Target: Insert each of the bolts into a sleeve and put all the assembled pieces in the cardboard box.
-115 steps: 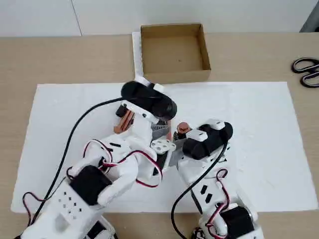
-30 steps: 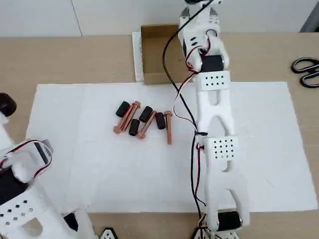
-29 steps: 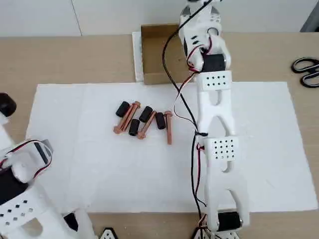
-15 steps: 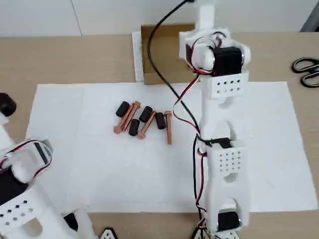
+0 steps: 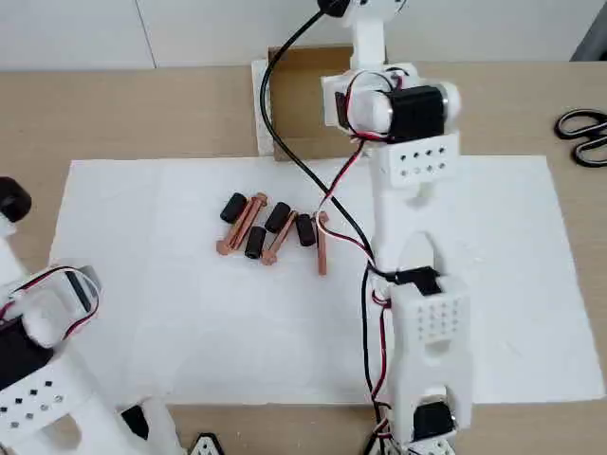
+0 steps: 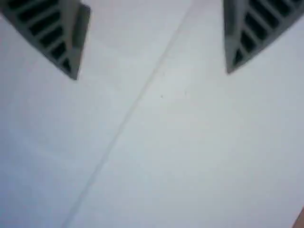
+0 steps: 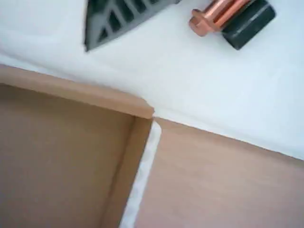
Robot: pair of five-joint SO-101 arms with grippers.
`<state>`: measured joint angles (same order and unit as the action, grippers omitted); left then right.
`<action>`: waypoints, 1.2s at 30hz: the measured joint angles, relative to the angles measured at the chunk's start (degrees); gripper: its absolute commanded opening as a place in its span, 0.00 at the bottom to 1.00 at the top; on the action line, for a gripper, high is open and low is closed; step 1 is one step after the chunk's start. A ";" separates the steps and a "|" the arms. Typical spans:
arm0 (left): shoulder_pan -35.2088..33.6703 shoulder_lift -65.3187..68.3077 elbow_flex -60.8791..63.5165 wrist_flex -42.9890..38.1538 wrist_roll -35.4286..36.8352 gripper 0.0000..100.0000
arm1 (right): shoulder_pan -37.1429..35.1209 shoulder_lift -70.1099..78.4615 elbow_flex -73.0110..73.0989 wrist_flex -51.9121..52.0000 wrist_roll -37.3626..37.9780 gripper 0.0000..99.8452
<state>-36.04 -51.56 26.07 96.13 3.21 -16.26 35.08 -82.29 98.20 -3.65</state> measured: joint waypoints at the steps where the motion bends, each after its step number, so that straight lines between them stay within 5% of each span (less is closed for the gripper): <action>1: 0.00 0.00 0.00 0.00 0.00 0.19 | 0.00 -3.16 2.55 0.00 0.00 0.24; 9: 0.00 0.00 0.00 0.00 0.00 0.19 | -0.44 -32.00 40.88 -0.18 0.00 0.24; 14: 0.00 0.00 0.00 0.00 0.00 0.19 | -0.44 -35.25 63.12 -3.25 0.00 0.24; 23: 6.24 -0.09 0.53 0.00 0.09 0.19 | -0.26 -25.85 68.31 -13.80 -0.70 0.28; 28: 7.03 -0.09 0.53 0.00 0.09 0.19 | -0.26 -19.08 68.31 -13.89 -12.04 0.32; 36: 7.21 -0.09 0.53 0.00 0.09 0.19 | -7.91 -15.03 68.31 -14.95 -12.48 0.32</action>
<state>-28.84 -51.65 26.59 96.13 3.30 -24.18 20.04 -13.98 83.25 -16.13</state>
